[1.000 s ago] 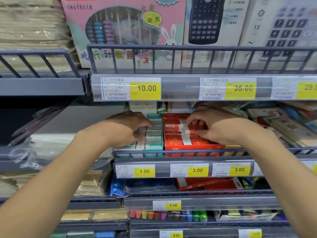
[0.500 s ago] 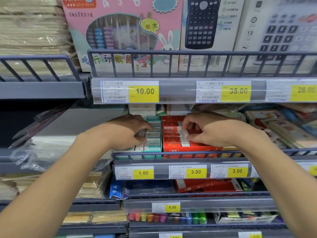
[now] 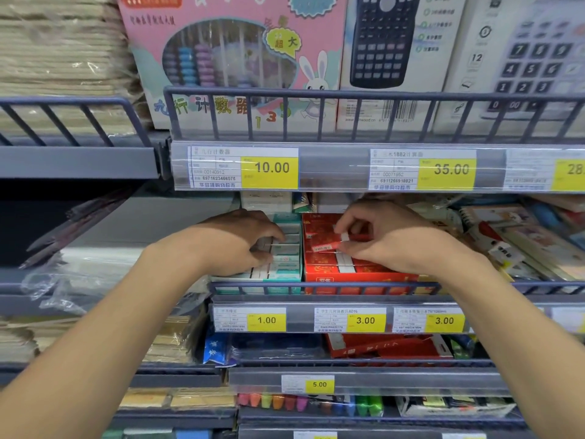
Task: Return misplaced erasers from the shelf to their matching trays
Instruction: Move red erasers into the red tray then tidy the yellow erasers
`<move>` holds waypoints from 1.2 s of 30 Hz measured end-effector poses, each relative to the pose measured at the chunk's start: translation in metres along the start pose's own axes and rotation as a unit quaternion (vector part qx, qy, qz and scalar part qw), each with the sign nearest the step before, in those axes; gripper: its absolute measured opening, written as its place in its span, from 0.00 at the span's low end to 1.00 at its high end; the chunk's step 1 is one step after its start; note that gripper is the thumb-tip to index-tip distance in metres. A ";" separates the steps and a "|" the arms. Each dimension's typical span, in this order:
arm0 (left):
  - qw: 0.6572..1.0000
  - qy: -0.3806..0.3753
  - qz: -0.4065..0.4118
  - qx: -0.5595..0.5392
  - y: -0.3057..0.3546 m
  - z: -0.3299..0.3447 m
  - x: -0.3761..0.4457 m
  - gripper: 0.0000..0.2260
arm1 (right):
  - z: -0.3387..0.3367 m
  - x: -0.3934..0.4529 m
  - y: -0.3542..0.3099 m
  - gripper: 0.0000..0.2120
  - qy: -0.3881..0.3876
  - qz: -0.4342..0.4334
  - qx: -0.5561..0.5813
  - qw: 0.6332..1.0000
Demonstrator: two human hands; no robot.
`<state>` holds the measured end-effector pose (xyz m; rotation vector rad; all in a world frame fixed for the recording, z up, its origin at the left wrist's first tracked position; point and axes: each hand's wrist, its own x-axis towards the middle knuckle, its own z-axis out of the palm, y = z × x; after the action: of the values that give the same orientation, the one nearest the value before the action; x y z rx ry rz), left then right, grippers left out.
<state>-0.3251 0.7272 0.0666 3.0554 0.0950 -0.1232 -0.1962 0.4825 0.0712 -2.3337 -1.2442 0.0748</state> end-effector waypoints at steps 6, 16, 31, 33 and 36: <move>1.000 0.004 0.003 0.000 0.002 -0.002 0.000 0.19 | 0.014 0.008 -0.006 0.06 0.012 -0.054 -0.017 0.998; 1.000 0.015 0.012 0.002 0.008 0.003 0.003 0.23 | -0.027 -0.012 -0.007 0.20 0.001 0.142 -0.074 0.987; 1.000 0.004 0.008 0.023 0.012 0.000 0.008 0.23 | -0.009 0.000 -0.035 0.33 -0.100 0.174 -0.196 0.960; 1.000 0.005 0.004 0.026 0.013 -0.001 0.006 0.25 | -0.010 -0.006 -0.042 0.32 -0.089 0.175 -0.205 0.959; 0.999 0.024 0.011 0.026 0.015 -0.002 0.002 0.26 | -0.009 -0.015 -0.052 0.30 -0.092 0.170 -0.249 0.949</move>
<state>-0.3225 0.7127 0.0692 3.1107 0.0617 -0.0509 -0.2422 0.4913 0.0991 -3.0277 -1.0133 0.1065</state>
